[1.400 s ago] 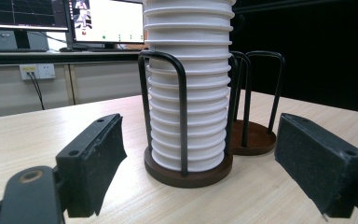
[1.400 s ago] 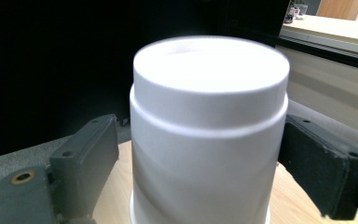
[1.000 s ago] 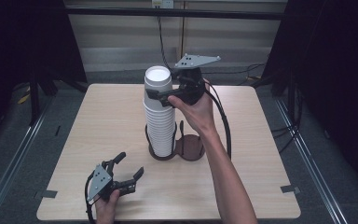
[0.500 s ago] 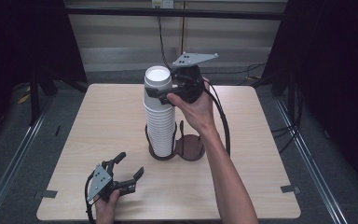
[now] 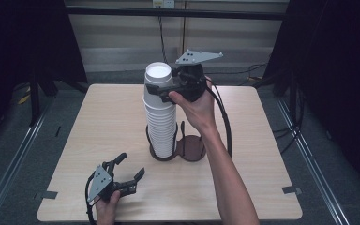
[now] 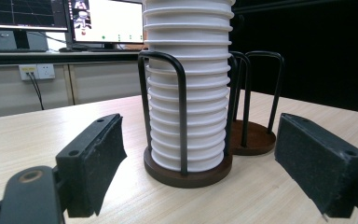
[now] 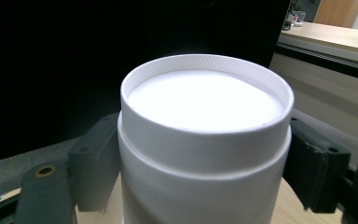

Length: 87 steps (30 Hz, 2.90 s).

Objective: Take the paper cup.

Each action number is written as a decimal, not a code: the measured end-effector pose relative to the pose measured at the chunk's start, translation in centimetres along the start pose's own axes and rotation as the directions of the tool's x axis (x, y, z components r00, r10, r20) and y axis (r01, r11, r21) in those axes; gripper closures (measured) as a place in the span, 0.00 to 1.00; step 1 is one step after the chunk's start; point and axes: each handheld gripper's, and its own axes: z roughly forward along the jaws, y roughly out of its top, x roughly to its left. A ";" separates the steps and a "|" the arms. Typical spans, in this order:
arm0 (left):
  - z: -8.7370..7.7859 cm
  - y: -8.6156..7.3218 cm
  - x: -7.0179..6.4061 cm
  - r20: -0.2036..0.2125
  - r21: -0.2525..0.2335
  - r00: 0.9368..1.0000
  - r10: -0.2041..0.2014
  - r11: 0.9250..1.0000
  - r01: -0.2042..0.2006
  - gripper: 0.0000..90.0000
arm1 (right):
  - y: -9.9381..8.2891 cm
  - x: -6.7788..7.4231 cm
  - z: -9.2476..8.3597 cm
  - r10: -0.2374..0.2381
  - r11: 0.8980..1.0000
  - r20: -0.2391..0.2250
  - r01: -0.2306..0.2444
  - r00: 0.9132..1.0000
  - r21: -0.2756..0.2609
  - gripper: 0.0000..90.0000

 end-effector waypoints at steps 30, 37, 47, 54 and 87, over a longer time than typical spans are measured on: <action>0.0 0.0 0.0 0.000 0.000 1.000 0.000 1.000 0.000 0.18 | 1.2 0.2 -2.6 0.045 0.964 -0.024 -0.050 0.999 -0.261 0.24; 0.0 0.0 0.0 -0.001 0.001 1.000 0.000 1.000 0.000 0.18 | 1.3 0.2 -3.5 0.053 0.948 -0.035 -0.061 0.998 -0.311 0.24; 0.0 0.0 0.0 -0.002 0.001 1.000 0.000 1.000 0.000 0.18 | 1.5 0.3 -5.4 0.056 0.932 -0.033 -0.064 0.998 -0.358 0.24; 0.0 0.0 0.0 -0.003 0.003 1.000 0.002 1.000 -0.002 0.18 | 1.3 0.0 -6.8 0.063 0.926 -0.026 -0.068 0.998 -0.371 0.24; 0.6 0.5 0.0 0.070 0.045 0.996 -0.064 0.997 0.061 0.17 | -4.3 0.1 -12.6 0.094 0.954 0.035 -0.080 0.995 -0.289 0.25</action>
